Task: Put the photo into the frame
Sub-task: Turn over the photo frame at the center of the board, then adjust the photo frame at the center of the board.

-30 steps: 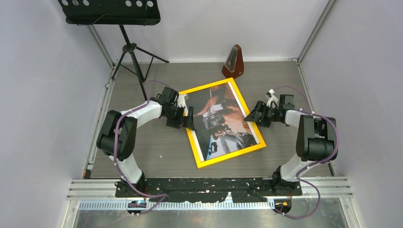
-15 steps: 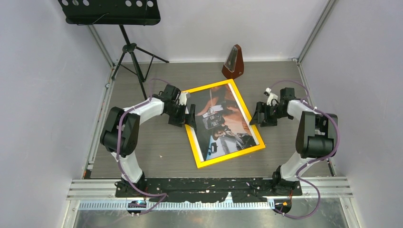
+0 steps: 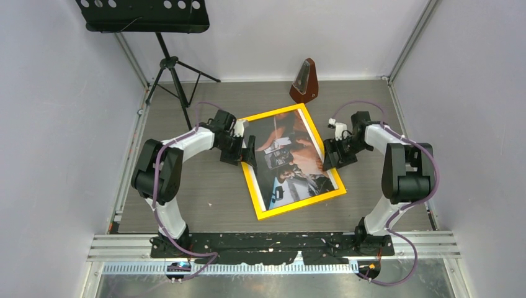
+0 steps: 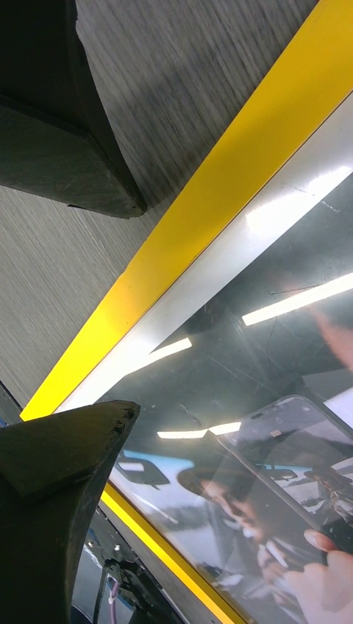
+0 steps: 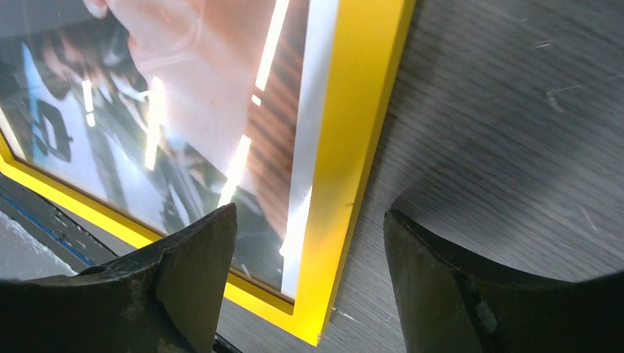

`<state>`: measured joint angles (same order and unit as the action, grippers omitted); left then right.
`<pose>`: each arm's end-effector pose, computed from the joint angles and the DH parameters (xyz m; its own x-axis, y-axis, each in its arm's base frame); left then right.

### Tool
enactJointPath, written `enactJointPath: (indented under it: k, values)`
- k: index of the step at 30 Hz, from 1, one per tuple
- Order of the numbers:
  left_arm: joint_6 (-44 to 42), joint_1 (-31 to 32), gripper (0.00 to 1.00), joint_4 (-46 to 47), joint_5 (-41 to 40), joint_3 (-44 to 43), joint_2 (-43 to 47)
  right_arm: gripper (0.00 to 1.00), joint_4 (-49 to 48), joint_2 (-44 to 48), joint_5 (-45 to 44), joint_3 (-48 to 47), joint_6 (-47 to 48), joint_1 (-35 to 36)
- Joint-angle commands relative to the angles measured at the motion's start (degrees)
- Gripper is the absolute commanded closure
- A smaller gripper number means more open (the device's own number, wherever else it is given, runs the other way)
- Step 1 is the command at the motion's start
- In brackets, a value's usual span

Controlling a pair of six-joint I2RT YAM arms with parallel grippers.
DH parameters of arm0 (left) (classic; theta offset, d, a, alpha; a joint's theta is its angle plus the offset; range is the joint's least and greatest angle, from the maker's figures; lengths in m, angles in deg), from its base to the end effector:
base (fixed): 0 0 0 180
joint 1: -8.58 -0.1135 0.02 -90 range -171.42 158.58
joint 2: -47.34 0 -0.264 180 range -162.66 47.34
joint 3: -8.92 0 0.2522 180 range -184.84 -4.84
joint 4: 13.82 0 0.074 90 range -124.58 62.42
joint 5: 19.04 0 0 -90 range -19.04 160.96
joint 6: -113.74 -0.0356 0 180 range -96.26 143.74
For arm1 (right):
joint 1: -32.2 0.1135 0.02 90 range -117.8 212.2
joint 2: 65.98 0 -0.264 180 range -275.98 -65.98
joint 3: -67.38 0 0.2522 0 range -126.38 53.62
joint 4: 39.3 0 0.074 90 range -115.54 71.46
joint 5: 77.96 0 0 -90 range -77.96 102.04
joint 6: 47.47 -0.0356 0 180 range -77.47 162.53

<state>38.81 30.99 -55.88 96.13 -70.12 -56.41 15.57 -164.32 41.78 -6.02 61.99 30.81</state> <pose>0.3213 -0.1489 0.1669 -0.9503 0.1374 -0.2792 0.2620 0.8373 -0.4799 0.3059 0.0102 0.1651 -0.9055 -0.2674 -0.3295 -0.3907 0.8284 0.4014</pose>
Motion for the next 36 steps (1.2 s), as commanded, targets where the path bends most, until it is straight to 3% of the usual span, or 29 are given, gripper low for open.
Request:
enactJointPath:
  k: [1,19,36]
  values:
    - [0.30,0.00,0.00,-0.74,-0.28,0.72,-0.67,0.21,3.35,0.03,-1.70,-1.46,5.12,1.36]
    - [-3.19,0.09,0.00,-9.23,1.35,-15.60,-9.93,0.21,6.89,9.95,-1.78,3.74,14.76,14.93]
    - [-8.20,0.61,0.00,-19.63,0.38,-34.17,-18.79,0.21,4.54,10.34,-0.17,9.83,21.12,31.24]
